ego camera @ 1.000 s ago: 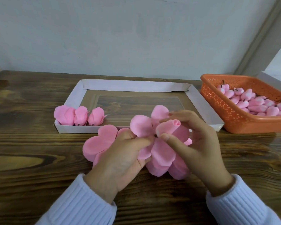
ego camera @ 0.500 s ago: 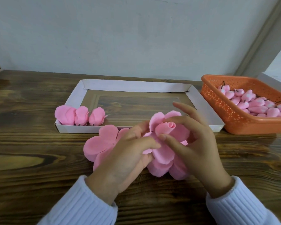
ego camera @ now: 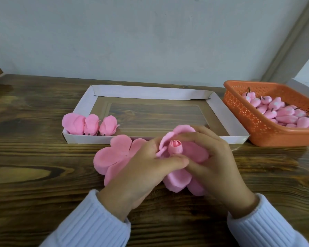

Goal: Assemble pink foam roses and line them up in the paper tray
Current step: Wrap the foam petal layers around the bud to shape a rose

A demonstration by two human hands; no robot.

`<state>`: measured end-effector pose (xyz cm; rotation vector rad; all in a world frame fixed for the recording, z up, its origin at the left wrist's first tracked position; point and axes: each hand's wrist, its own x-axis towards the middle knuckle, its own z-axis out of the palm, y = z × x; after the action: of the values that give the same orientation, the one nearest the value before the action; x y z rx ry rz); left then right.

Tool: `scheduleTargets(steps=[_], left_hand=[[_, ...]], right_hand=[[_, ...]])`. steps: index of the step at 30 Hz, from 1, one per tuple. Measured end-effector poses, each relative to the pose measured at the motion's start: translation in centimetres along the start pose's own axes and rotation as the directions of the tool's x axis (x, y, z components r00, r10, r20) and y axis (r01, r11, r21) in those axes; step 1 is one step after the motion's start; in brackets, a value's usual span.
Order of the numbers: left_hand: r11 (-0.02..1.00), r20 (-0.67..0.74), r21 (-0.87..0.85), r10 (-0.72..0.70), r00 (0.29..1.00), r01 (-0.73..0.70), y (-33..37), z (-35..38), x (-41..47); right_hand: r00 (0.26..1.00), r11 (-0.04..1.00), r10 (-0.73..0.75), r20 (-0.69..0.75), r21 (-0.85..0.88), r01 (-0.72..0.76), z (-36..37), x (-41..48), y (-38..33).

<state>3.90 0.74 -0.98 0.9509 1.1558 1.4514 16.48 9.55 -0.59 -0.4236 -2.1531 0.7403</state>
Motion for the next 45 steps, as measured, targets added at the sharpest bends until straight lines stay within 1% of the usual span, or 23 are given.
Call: scheduleTargets(steps=[3, 5, 7, 9, 11, 15, 19, 22, 26, 31, 33, 35, 40, 42, 43, 45], left_hand=[[1.0, -0.026, -0.006, 0.005, 1.0, -0.005, -0.11, 0.04, -0.02], [0.999, -0.072, -0.038, -0.005, 0.997, 0.002, -0.28, -0.06, 0.08], [0.997, -0.127, -0.08, -0.021, 0.992, 0.011, -0.33, -0.08, 0.23], [0.994, -0.146, -0.106, -0.033, 0.989, 0.017, -0.38, -0.08, 0.27], [0.993, -0.131, -0.116, -0.033, 0.991, 0.018, -0.29, -0.06, 0.21], [0.988, -0.146, -0.151, -0.04, 0.988, 0.018, -0.23, -0.09, 0.24], [0.987, -0.172, -0.158, -0.054, 0.984, 0.027, -0.35, -0.13, 0.31], [0.995, -0.152, -0.098, -0.037, 0.988, 0.022, -0.38, -0.26, 0.27], [0.993, -0.083, 0.112, 0.051, 0.995, -0.041, -0.38, -0.23, 0.16], [0.936, -0.068, 0.333, 0.14, 0.988, -0.109, -0.68, -0.25, 0.26], [0.912, -0.042, 0.385, 0.174, 0.984, -0.145, -0.48, -0.23, 0.2], [0.903, -0.009, 0.401, 0.176, 0.984, -0.158, -0.42, -0.28, 0.18], [0.925, 0.021, 0.357, 0.13, 0.991, -0.129, -0.21, -0.15, 0.15], [0.962, -0.012, 0.259, 0.09, 0.996, -0.084, -0.11, 0.09, 0.14], [0.981, -0.052, 0.187, 0.054, 0.997, -0.044, -0.04, 0.23, 0.13], [0.999, -0.112, -0.021, -0.03, 0.993, 0.028, -0.04, 0.25, 0.19]], right_hand=[[0.999, 1.0, -0.019, 0.029, 0.019, 0.018, -0.11, -0.05, 0.03], [0.998, 0.999, -0.019, 0.053, 0.034, 0.017, -0.16, -0.07, 0.09], [0.998, 0.996, 0.004, 0.056, 0.09, -0.009, -0.22, -0.14, 0.16], [0.999, 0.985, 0.049, 0.02, 0.165, -0.052, -0.26, -0.16, 0.08], [0.995, 0.976, 0.087, -0.04, 0.203, -0.077, -0.23, -0.13, 0.0], [0.984, 0.978, 0.114, -0.134, 0.192, -0.087, -0.14, -0.06, 0.22], [0.979, 0.984, 0.115, -0.171, 0.157, -0.088, -0.13, -0.14, 0.7], [0.976, 0.983, 0.105, -0.189, 0.171, -0.072, -0.03, -0.07, 0.74], [0.978, 0.982, 0.092, -0.186, 0.18, -0.058, -0.02, -0.12, 0.57], [0.973, 0.986, 0.104, -0.209, 0.149, -0.073, 0.02, -0.15, 0.31], [0.971, 0.986, 0.098, -0.218, 0.152, -0.066, 0.04, -0.13, 0.18], [0.973, 0.984, 0.095, -0.211, 0.169, -0.059, 0.09, -0.08, 0.0], [0.972, 0.963, 0.101, -0.211, 0.267, -0.042, -0.02, 0.0, -0.15], [0.974, 0.955, 0.113, -0.195, 0.293, -0.052, -0.09, 0.0, -0.09], [0.975, 0.951, 0.123, -0.183, 0.302, -0.063, -0.1, -0.02, -0.03], [0.977, 0.954, 0.139, -0.162, 0.286, -0.088, -0.07, -0.1, 0.08]])
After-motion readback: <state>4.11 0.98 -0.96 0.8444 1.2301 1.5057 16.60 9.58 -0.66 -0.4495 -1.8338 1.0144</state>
